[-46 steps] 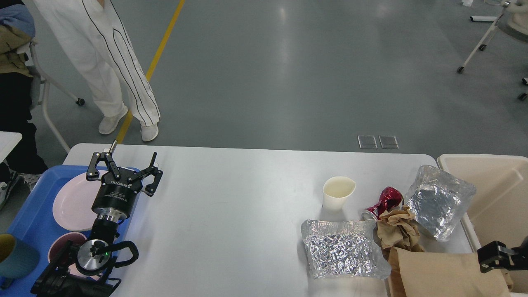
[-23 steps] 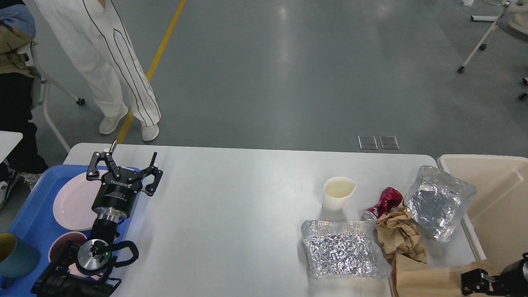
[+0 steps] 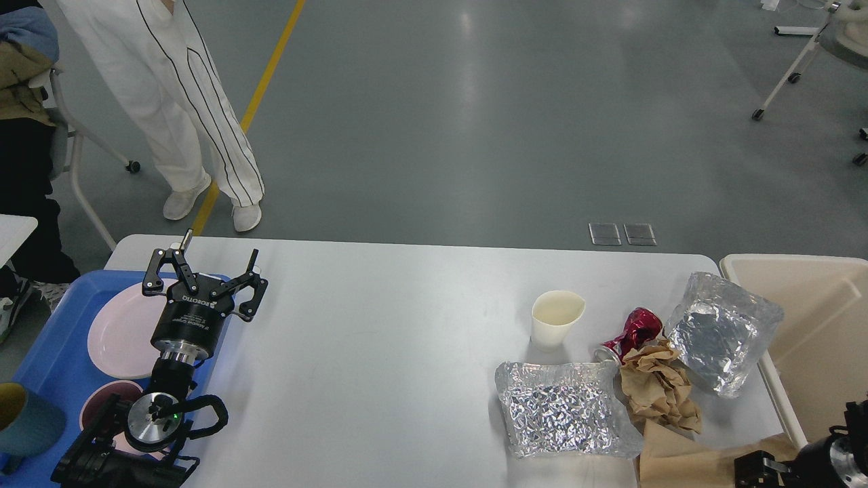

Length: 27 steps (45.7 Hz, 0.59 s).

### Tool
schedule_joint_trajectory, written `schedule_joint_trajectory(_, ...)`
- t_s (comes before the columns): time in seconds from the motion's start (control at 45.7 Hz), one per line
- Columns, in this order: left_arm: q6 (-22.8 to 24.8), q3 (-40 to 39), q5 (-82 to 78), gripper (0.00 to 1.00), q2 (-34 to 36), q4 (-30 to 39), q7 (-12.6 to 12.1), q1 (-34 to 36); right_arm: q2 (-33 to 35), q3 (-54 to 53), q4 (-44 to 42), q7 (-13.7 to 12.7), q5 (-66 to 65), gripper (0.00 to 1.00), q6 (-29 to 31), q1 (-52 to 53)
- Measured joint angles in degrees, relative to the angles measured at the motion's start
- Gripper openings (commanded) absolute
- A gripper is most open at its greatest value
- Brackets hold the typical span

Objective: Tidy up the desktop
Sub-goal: 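Lower the right gripper toward the brown paper bag nearest the robot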

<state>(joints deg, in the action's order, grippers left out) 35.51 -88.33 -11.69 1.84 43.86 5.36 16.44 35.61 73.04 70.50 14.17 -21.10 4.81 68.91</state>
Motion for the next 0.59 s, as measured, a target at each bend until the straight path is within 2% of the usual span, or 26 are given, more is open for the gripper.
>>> schedule_joint_trajectory(0.066,0.0,0.0,0.0,0.96,0.0,0.0,0.0,0.0,-0.44,-0.07,0.0,0.03,0.03,0.33,-0.44,-0.46)
schedule_joint_trajectory(0.175,0.0,0.0,0.0,0.96,0.0,0.0,0.0,0.0,-1.55,-0.25,0.02,0.03,0.06,0.1,-0.57,-0.91)
schedule_joint_trajectory(0.241,0.0,0.0,0.0,0.96,0.0,0.0,0.0,0.0,-2.0,-0.31,0.02,-0.06,0.06,0.0,-0.58,-1.06)
schedule_joint_trajectory(0.591,0.0,0.0,0.0,0.96,0.0,0.0,-0.01,0.0,-3.58,-2.27,0.05,-0.29,4.29,0.0,-1.5,-2.4)
